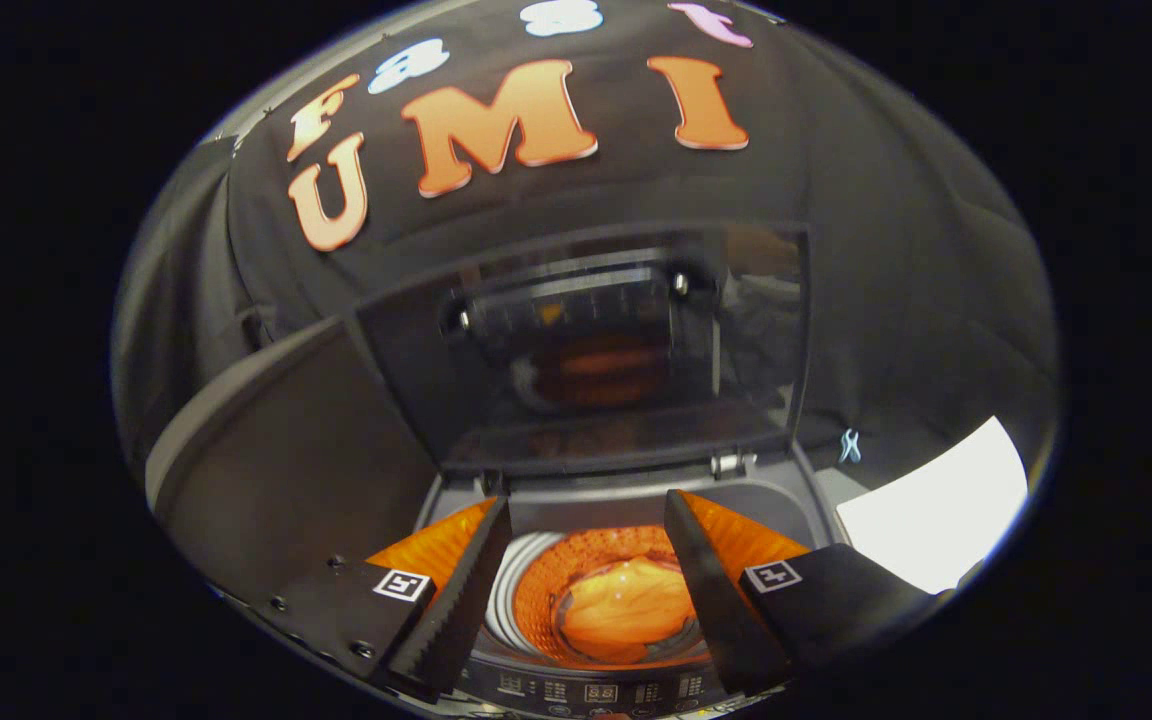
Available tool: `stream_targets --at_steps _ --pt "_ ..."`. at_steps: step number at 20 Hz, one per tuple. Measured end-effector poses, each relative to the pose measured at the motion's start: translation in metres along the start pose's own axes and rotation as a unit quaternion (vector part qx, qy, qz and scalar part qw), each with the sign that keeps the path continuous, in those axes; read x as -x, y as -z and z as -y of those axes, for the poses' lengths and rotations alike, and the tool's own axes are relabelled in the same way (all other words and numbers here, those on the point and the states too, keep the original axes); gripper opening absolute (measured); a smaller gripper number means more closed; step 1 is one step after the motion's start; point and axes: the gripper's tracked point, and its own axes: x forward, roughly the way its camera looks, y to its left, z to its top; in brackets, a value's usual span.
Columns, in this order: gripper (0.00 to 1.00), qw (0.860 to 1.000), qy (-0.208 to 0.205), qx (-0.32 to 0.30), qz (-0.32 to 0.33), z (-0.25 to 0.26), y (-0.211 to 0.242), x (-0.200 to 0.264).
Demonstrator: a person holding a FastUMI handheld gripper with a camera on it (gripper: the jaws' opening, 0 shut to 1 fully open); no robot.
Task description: Put the clothes into the washing machine and then close the washing machine lid.
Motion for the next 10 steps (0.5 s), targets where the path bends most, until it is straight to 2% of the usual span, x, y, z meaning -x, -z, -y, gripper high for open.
stream_targets --at_steps 5,10 --pt "0.98 0.996 -0.007 0.012 0.088 -0.014 -0.094 0.03" --pt "0.98 0.992 -0.003 0.041 0.121 -0.012 -0.165 -0.004"
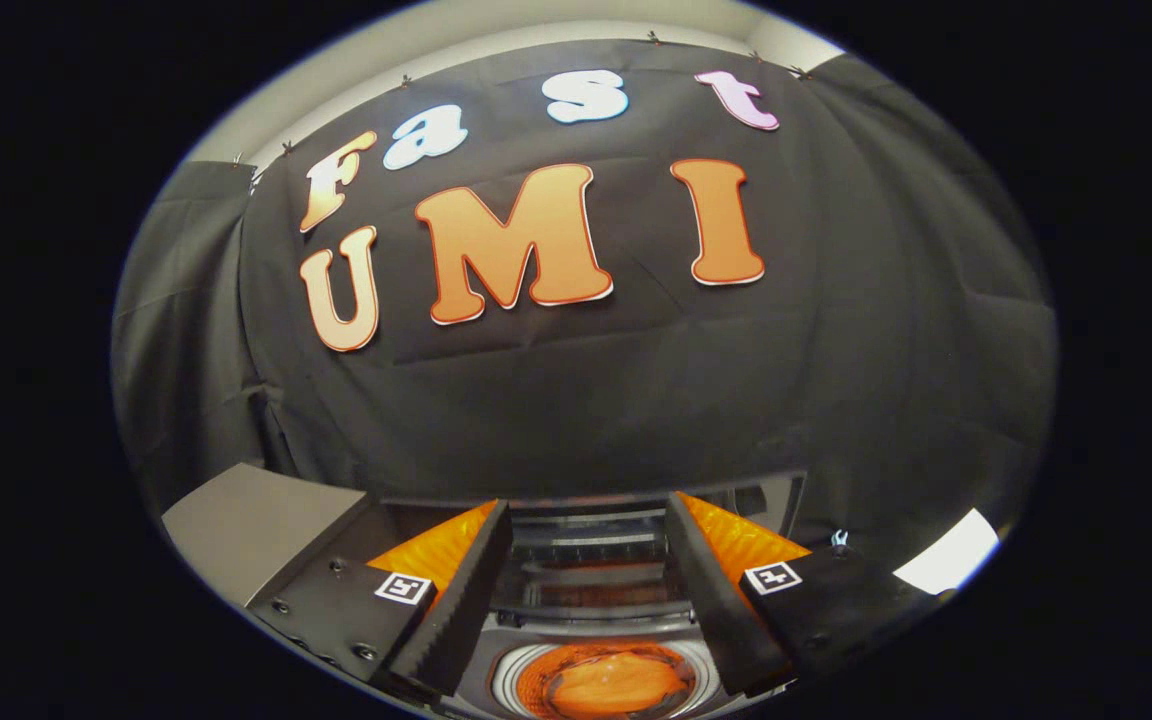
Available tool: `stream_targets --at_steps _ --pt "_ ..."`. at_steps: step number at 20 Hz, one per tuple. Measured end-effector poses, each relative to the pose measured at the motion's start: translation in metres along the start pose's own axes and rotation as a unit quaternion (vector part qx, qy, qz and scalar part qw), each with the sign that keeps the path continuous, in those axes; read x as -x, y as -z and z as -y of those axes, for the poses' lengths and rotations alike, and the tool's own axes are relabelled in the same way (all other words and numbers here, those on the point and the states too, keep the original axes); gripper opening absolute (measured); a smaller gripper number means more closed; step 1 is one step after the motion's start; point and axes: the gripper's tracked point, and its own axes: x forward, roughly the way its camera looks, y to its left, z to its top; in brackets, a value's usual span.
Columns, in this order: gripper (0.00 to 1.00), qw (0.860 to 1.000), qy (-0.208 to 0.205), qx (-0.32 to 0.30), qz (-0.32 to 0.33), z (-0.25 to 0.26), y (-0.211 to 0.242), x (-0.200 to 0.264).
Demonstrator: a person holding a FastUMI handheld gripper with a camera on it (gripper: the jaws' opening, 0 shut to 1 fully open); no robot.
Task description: Put the clothes into the washing machine and then close the washing machine lid.
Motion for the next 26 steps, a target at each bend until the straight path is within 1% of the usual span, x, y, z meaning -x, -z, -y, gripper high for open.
stream_targets --at_steps 4,7,9,12,14,16,17,18,21,23,26 --pt "0.98 1.0 0.004 -0.008 -0.013 0.004 -0.01 -0.044" --pt "0.98 1.0 0.007 0.019 -0.023 0.004 -0.012 -0.075" --pt "0.98 0.999 0.013 0.031 -0.037 0.004 -0.006 -0.096" --pt "0.98 0.997 0.016 0.031 -0.073 0.003 0.014 -0.117" --pt "0.99 0.996 0.026 0.022 -0.083 0.005 0.023 -0.124" --pt "0.98 0.994 0.052 0.009 -0.096 0.015 0.032 -0.128" --pt "0.97 0.995 0.058 0.008 -0.086 0.017 0.029 -0.128" --pt "0.96 0.994 0.06 0.006 -0.087 0.018 0.029 -0.128" --pt "0.95 0.994 0.062 0.038 -0.08 0.017 0.032 -0.124" --pt "0.96 0.995 0.062 0.029 -0.074 0.017 0.032 -0.122" --pt "0.96 0.996 0.059 0.033 -0.065 0.017 0.031 -0.121"
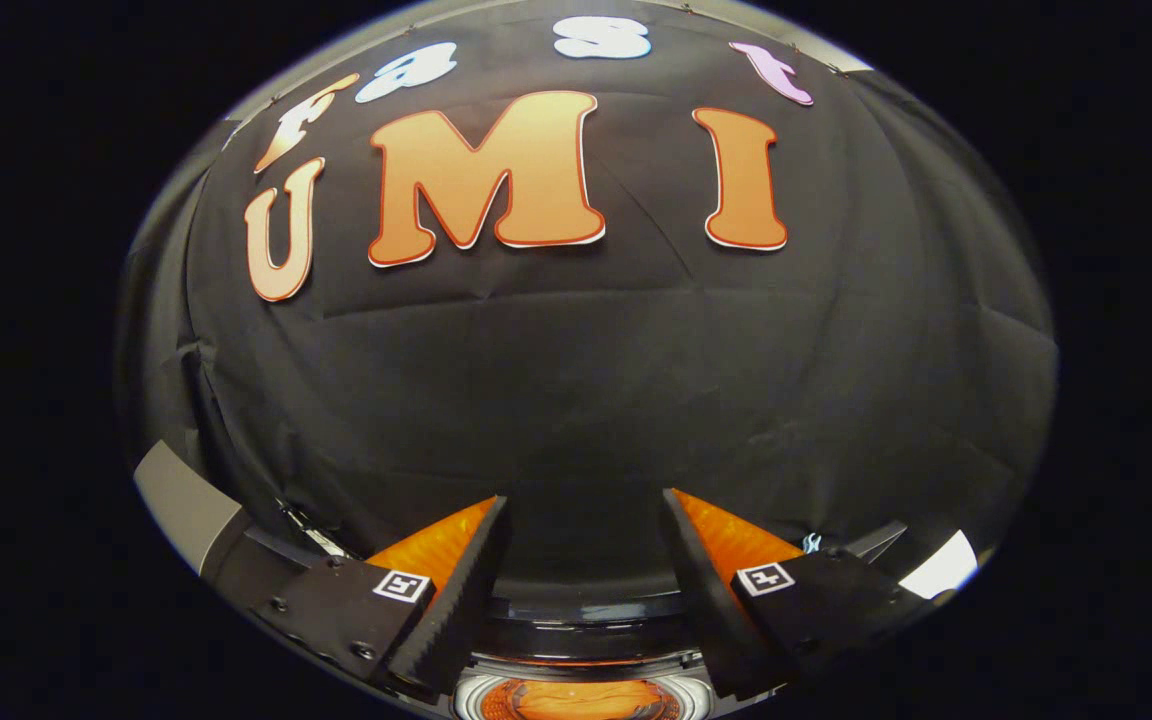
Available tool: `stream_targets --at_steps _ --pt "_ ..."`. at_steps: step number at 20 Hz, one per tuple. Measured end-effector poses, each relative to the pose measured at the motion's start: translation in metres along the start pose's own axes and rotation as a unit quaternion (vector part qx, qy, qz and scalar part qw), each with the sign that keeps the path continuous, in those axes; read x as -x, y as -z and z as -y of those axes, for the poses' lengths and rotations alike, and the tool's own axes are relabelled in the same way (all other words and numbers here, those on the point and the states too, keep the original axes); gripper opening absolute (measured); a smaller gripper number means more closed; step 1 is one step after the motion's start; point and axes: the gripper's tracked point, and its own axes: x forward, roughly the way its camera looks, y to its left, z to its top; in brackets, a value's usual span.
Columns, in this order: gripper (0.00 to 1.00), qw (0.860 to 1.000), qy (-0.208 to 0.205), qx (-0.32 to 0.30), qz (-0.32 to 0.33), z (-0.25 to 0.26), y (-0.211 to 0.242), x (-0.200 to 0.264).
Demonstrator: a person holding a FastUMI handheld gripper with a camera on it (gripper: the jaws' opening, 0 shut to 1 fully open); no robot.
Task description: Put the clothes into the washing machine and then close the washing machine lid.
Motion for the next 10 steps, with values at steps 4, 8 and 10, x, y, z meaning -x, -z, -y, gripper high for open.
stream_targets --at_steps 4,8,10 --pt "0.96 1.0 0.008 -0.001 0.007 0.001 0.002 0.01" --pt "0.96 1.0 0.013 -0.002 0.011 0.002 0.014 0.039" --pt "0.96 1.0 0.015 -0.002 0.013 0.001 0.019 0.051"
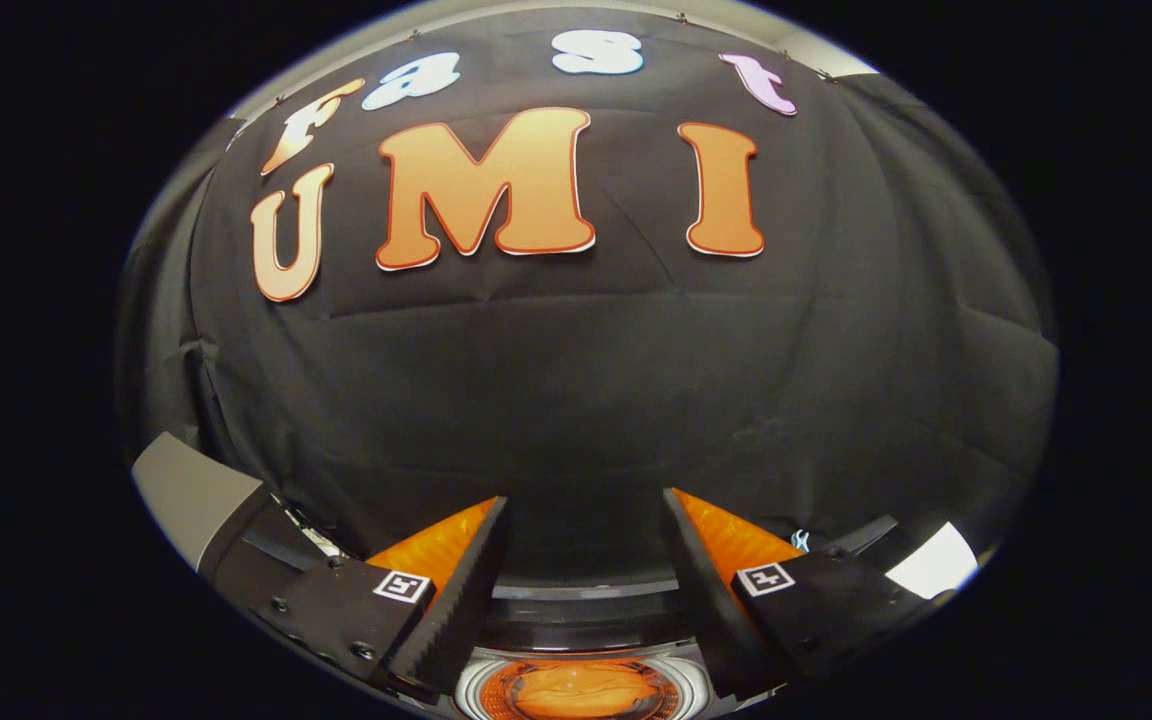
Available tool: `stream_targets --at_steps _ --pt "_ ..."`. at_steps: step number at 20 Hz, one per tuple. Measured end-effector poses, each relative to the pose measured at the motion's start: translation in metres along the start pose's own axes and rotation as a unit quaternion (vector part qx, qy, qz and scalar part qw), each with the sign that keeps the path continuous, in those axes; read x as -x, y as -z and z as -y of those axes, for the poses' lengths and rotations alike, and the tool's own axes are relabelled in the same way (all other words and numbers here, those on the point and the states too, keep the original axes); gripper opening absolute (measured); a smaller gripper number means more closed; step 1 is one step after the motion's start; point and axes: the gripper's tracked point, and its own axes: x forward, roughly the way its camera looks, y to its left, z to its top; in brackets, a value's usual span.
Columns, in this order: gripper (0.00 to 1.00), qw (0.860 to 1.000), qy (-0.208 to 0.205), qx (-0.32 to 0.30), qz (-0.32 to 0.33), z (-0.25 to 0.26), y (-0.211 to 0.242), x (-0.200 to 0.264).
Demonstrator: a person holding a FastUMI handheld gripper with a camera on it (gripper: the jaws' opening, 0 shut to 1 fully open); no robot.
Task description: Put the clothes into the washing machine and then close the washing machine lid.
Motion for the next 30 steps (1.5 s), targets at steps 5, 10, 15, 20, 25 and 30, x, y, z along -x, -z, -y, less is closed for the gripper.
stream_targets --at_steps 5,10,15,20,25,30 --pt "0.96 1.0 0.005 0.002 0.009 0.001 0.015 0.029" --pt "0.96 1.0 0.008 0.001 0.005 0.002 0.037 0.057" --pt "0.96 1.0 0.008 0.003 -0.004 0.004 0.061 0.08" --pt "0.96 0.998 0.012 -0.027 -0.054 0.009 0.113 0.089" --pt "0.96 0.998 0.008 -0.017 -0.065 0.004 0.14 0.099" --pt "0.96 0.999 -0.01 -0.003 -0.044 -0.007 0.118 0.113"
